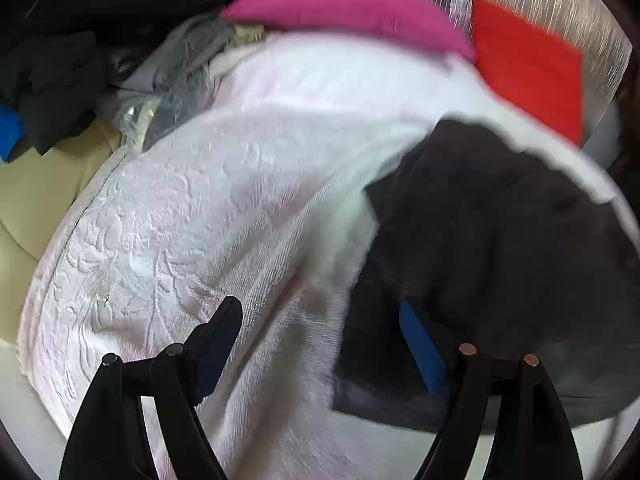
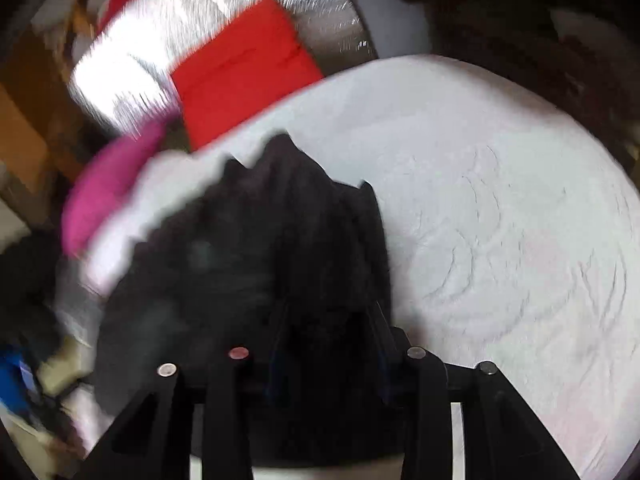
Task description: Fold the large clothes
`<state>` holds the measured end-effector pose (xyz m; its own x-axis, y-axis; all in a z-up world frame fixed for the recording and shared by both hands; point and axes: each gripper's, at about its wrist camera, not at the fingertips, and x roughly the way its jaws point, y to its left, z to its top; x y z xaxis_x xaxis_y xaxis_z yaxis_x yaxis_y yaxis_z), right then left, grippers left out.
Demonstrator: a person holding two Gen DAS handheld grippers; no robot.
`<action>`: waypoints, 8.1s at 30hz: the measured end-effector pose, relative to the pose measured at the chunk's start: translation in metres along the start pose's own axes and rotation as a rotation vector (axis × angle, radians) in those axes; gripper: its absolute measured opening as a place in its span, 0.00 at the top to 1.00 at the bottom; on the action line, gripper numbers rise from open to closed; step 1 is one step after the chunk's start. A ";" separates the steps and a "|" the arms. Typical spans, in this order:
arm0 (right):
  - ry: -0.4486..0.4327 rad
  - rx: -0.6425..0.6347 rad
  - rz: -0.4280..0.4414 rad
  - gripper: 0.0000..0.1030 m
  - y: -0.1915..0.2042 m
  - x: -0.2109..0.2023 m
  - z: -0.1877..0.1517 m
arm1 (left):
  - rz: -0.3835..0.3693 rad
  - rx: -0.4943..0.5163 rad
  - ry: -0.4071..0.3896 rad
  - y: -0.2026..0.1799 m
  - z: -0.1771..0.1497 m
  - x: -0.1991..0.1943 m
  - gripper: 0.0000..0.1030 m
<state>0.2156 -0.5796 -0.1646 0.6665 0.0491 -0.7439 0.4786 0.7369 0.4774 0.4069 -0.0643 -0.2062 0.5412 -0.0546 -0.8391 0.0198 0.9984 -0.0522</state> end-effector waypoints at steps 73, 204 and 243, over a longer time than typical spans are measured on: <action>-0.002 -0.177 -0.014 0.35 0.021 -0.145 -0.104 | 0.112 0.079 -0.308 0.016 -0.128 -0.148 0.28; -0.435 -0.455 -0.114 0.27 0.171 -0.370 -0.246 | 0.051 0.127 -0.693 0.022 -0.202 -0.420 0.01; -0.596 -0.490 -0.135 0.27 0.206 -0.449 -0.309 | 0.026 0.124 -0.905 0.033 -0.268 -0.522 0.00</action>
<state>-0.1619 -0.2420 0.1237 0.8812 -0.3302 -0.3383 0.3630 0.9310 0.0368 -0.1002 -0.0062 0.0850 0.9943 -0.0546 -0.0920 0.0606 0.9961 0.0635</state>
